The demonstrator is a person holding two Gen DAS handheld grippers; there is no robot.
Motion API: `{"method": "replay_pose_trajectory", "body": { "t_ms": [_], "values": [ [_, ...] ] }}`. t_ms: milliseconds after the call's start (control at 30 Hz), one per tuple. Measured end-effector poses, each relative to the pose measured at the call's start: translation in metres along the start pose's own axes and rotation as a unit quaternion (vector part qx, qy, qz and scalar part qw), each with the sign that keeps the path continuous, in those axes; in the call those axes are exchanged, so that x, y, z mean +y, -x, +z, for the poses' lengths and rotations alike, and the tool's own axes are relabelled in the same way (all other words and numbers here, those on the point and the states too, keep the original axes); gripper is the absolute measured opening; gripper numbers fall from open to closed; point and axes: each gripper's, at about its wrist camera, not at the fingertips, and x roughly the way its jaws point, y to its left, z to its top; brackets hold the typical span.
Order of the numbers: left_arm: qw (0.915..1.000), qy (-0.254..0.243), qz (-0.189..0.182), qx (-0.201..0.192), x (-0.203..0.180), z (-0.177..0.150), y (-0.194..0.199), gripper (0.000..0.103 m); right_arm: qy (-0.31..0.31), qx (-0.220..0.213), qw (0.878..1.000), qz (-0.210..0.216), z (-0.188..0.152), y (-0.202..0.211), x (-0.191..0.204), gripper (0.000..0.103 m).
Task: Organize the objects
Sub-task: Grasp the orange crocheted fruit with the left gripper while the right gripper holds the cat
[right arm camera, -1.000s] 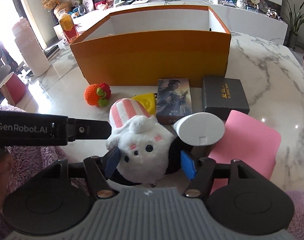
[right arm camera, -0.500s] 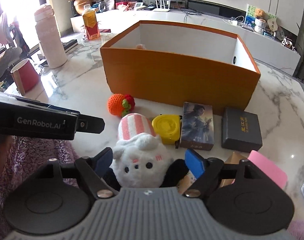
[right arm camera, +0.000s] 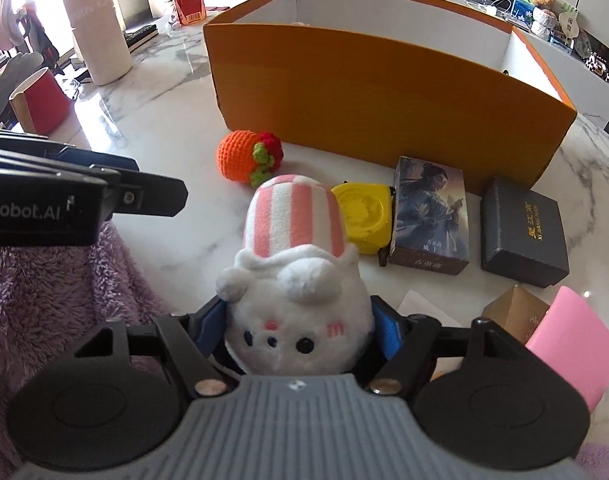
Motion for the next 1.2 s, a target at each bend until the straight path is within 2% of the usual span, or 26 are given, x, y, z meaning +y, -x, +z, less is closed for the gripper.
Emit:
{"method": "replay_pose_trajectory", "body": {
  "t_ms": [133,267,333,500,667,867,967,1033,1067,1200],
  "values": [
    [0.9999,-0.009,-0.001,-0.005,0.005,0.005,-0.003,0.056,-0.013,0.003,1.000,0.006,0.004,0.005,-0.005,0.070],
    [0.9998,-0.016,0.007,-0.008,0.012,0.014,-0.008,0.057,-0.020,-0.026,0.999,0.012,0.015,0.024,-0.009,0.070],
    [0.9996,-0.026,0.009,-0.009,0.013,0.019,-0.011,0.062,-0.027,-0.044,0.999,0.012,0.023,0.033,-0.013,0.070],
    [0.9976,-0.066,0.019,0.002,0.010,0.028,-0.030,0.064,-0.037,-0.069,0.997,-0.008,0.044,0.041,-0.029,0.070],
    [0.9963,-0.082,0.015,0.020,0.004,0.035,-0.053,0.064,-0.049,-0.069,0.996,-0.020,0.056,0.032,-0.042,0.070],
    [0.9883,-0.141,0.037,0.044,-0.010,0.038,-0.076,0.062,-0.058,-0.058,0.997,-0.008,0.061,0.018,-0.051,0.070],
    [0.9869,-0.148,0.032,0.055,-0.012,0.038,-0.081,0.061,-0.059,-0.053,0.997,-0.007,0.061,0.012,-0.054,0.070],
    [0.9864,-0.149,0.033,0.060,-0.013,0.037,-0.085,0.055,-0.064,-0.050,0.997,-0.002,0.061,0.009,-0.055,0.070],
    [0.9866,-0.147,0.033,0.062,-0.013,0.036,-0.086,0.055,-0.066,-0.049,0.997,0.000,0.060,0.008,-0.056,0.070],
    [0.9880,-0.141,0.031,0.057,-0.011,0.034,-0.085,0.052,-0.070,-0.048,0.996,0.004,0.058,0.007,-0.057,0.070]
  ]
}}
